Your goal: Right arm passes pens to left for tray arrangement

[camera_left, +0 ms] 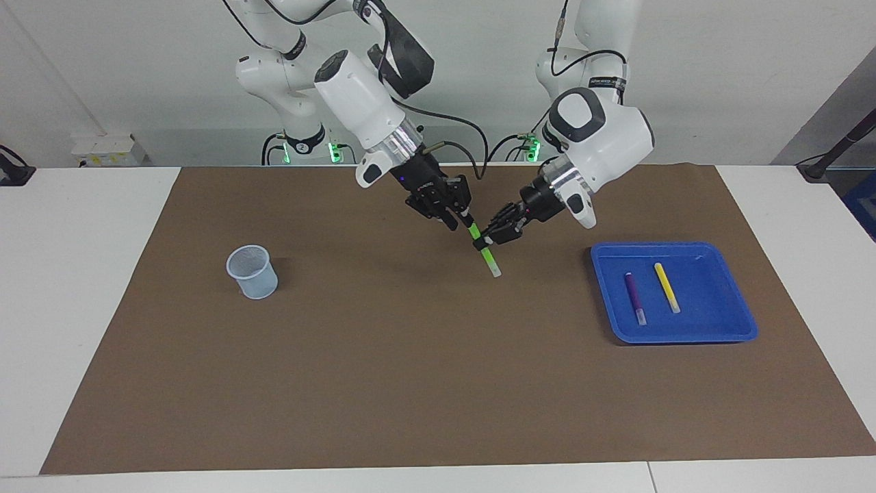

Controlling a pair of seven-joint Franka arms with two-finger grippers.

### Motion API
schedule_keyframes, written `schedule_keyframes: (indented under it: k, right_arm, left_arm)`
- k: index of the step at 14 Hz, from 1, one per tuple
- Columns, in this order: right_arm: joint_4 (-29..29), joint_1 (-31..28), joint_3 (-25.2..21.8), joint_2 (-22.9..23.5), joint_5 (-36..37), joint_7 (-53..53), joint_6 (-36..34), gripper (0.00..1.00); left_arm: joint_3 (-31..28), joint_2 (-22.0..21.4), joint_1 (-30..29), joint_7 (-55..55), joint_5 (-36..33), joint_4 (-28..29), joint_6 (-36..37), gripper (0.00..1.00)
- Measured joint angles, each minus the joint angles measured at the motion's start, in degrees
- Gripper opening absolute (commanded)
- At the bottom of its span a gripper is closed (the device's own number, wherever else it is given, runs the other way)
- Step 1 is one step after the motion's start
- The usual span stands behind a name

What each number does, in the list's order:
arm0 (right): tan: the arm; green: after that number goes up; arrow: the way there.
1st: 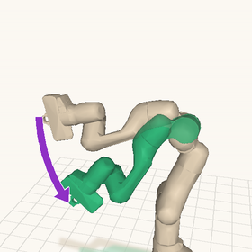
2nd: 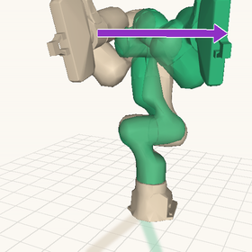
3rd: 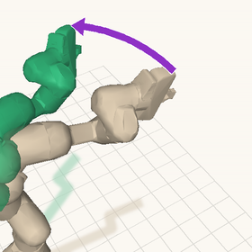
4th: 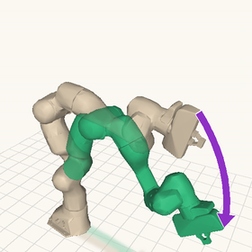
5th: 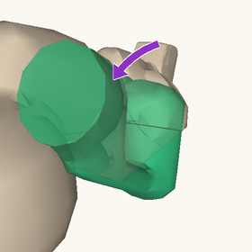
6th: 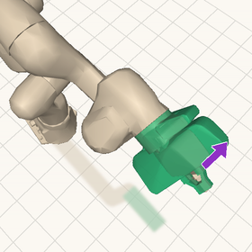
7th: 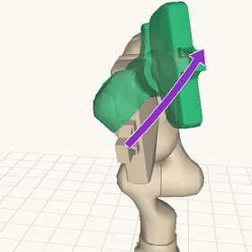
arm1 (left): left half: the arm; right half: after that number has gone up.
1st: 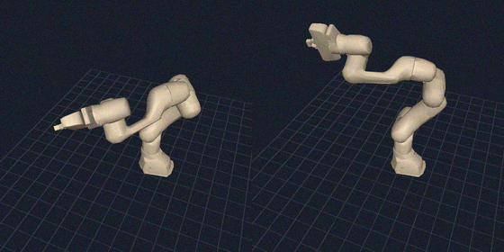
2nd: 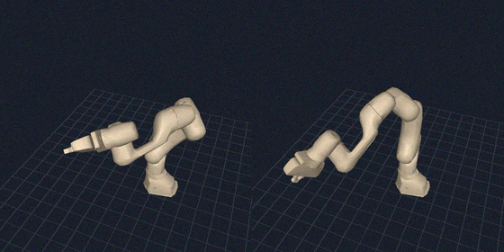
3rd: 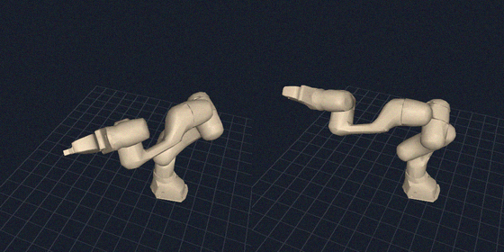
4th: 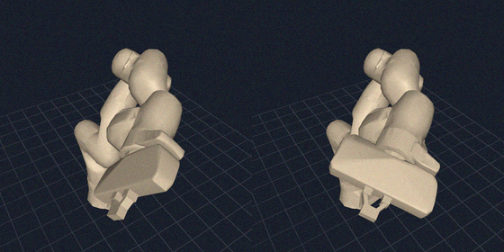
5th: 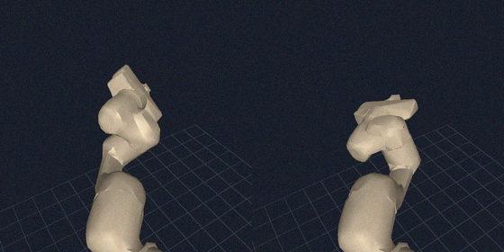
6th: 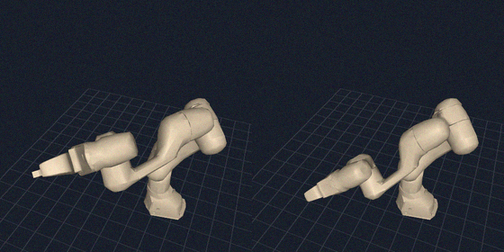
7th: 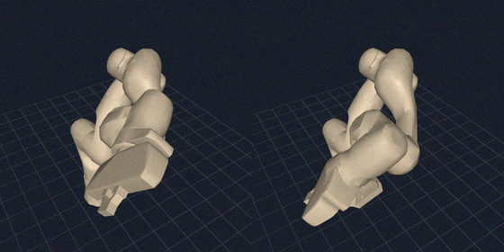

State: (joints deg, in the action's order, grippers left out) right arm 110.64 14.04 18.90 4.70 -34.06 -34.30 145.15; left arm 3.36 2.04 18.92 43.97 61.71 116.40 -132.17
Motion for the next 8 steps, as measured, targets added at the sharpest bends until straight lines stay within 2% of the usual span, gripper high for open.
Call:
schedule_keyframes:
  k: [2, 6, 8]
  right_arm:
    - [-0.39, -0.44, -0.54, -0.48, 0.64, 0.19, -4.32, 1.0]
    - [-1.19, -4.11, -0.81, -3.66, 12.63, 0.74, -19.87, 1.0]
    - [-1.24, -5.59, -0.83, -6.2, 15.21, 1.9, -27.23, 1.0]
  left_arm:
    - [-0.09, -0.41, -3.56, -1.75, -4.9, -1.23, 5.4, 0.0]
    - [-0.21, -0.49, -10.73, -13.08, -13.37, -3.77, 16.5, 0.0]
    - [-0.29, -0.49, -14.25, -20.84, -18.1, -4.08, 20.54, 0.0]
